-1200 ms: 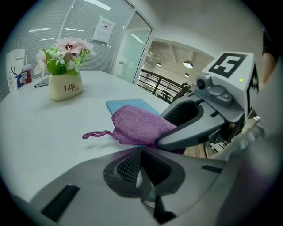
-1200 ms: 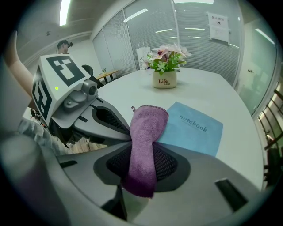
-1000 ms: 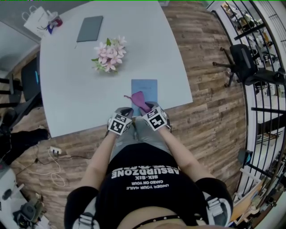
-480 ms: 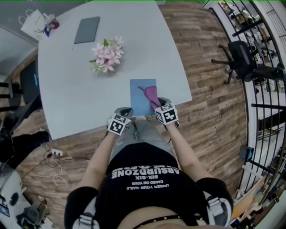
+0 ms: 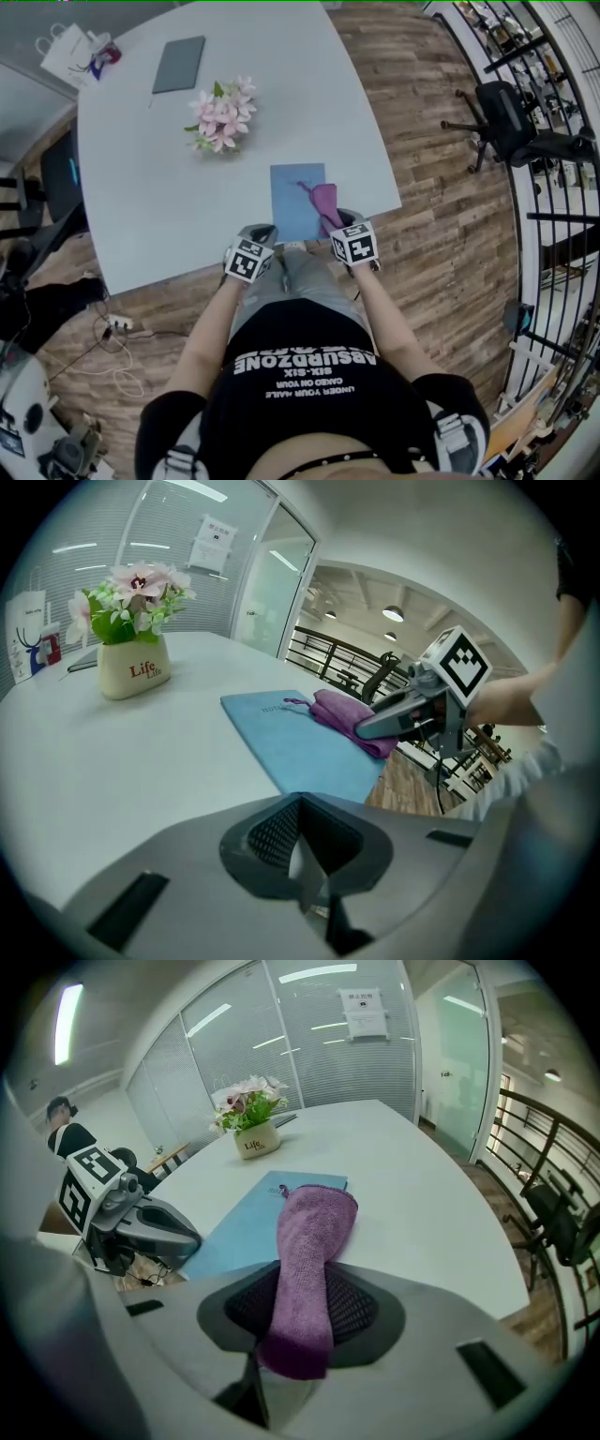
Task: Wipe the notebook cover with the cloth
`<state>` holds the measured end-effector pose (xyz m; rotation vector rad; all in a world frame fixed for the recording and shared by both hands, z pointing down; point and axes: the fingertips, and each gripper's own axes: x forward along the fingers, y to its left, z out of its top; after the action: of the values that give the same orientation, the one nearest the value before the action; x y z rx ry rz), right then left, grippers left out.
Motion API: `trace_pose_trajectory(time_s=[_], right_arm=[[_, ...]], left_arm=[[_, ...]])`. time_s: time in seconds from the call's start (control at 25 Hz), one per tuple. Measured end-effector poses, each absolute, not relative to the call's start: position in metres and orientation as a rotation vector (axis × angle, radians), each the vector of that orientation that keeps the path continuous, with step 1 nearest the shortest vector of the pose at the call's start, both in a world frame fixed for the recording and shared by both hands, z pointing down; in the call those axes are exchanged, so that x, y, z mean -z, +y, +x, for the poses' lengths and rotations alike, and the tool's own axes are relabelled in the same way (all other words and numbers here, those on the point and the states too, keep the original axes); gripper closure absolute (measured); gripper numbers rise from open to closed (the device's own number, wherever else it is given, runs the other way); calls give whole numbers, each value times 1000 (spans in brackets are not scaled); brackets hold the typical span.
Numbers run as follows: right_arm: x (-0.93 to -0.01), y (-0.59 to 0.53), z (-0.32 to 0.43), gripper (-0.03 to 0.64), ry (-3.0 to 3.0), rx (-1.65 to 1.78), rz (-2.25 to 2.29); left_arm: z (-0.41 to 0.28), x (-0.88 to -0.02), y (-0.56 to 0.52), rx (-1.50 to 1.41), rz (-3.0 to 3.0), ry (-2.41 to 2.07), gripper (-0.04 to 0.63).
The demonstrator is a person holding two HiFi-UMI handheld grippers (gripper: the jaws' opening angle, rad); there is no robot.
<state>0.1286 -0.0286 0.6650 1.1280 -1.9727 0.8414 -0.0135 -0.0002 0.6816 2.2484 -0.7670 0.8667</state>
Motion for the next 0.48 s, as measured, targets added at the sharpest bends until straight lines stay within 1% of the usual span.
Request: trace_pose_trajectory(time_s=[0.48], right_arm=[[-667,8,118,472,-1976,-860,1099]], left_arm=[[-15,-682,0,-864,2248,-789,580]])
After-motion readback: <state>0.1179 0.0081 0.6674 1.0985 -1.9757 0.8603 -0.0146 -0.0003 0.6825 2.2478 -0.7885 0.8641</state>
